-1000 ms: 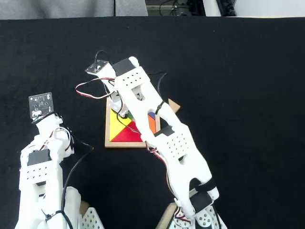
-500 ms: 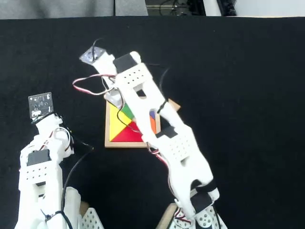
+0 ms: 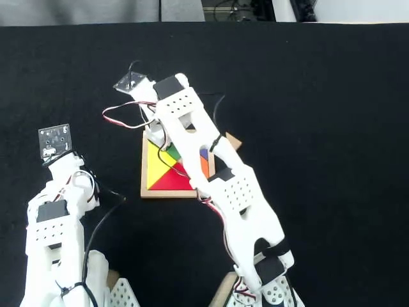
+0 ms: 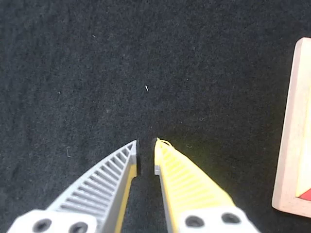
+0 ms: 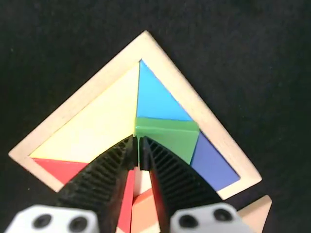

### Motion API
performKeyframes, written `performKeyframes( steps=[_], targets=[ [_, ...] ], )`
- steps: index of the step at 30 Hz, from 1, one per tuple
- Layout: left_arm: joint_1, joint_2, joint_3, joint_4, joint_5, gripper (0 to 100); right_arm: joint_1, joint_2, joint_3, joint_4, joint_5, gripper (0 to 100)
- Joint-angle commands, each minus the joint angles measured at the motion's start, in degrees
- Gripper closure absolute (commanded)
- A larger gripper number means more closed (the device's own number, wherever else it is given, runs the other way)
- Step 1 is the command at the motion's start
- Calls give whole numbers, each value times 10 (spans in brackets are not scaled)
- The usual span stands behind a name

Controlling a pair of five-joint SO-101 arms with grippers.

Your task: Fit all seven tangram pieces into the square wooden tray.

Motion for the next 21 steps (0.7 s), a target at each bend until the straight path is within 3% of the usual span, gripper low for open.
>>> performKeyframes(
  steps=[1, 10, 21],
  targets=[
    [6, -4, -3, -9, -3, 927, 7, -18, -56, 14, -7, 988],
    [6, -4, -3, -9, -3, 927, 21, 19, -101, -44, -40, 987],
    [6, -4, -3, -9, -3, 927, 21, 65, -131, 7, -25, 988]
  ],
)
